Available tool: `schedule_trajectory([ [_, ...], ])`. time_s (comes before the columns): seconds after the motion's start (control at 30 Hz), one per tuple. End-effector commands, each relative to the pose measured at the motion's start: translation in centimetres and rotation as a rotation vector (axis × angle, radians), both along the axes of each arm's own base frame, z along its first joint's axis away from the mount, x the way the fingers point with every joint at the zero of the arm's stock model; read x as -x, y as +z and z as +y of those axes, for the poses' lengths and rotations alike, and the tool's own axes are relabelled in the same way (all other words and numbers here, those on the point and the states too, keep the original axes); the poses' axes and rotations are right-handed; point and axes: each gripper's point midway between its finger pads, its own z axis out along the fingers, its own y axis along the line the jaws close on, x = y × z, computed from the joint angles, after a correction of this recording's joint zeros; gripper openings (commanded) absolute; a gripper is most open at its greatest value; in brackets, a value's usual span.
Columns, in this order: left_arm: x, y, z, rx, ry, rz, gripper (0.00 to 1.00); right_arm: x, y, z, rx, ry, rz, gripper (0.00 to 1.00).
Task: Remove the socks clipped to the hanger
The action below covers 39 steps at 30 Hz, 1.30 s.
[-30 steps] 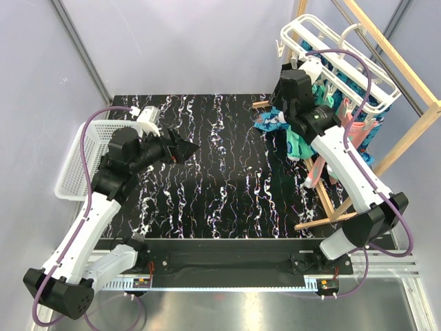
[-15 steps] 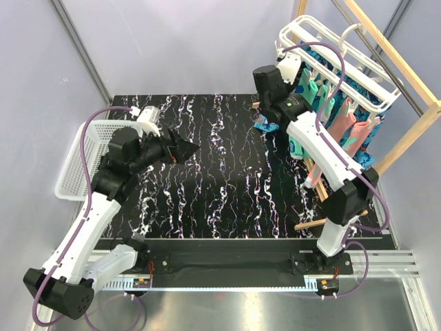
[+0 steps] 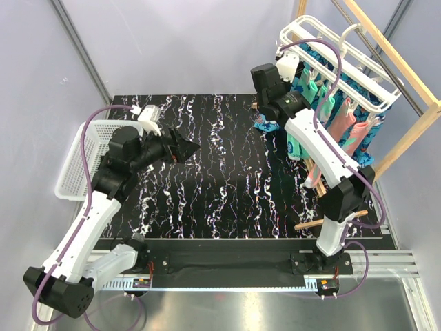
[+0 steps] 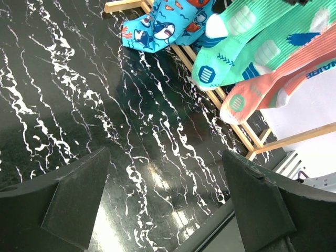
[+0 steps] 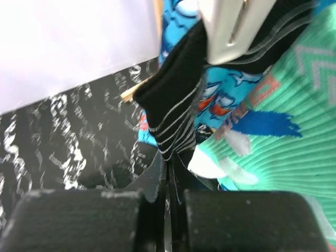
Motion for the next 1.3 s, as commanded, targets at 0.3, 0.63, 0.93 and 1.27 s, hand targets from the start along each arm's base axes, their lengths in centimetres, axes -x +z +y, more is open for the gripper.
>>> schedule_trajectory([
  [0.3,-1.4,7.7,-6.7,0.085,-0.179,-0.237,0.93,7.1,5.3,2.5,-0.237,0.352,-0.051,0.0],
  [0.63,-3.5,9.3,-14.3,0.102,-0.291,-0.349,0.96,11.1,7.0,3.0,-0.365,0.474,-0.1,0.0],
  [0.93,-3.9,9.6,-18.8,0.105,-0.394,-0.411,0.99,12.1,6.9,3.0,-0.393,0.502,-0.1,0.0],
  [1.27,-4.6,7.7,-21.1,0.047,-0.41,-0.402,0.94,13.3,7.4,2.5,-0.432,0.502,-0.131,0.0],
])
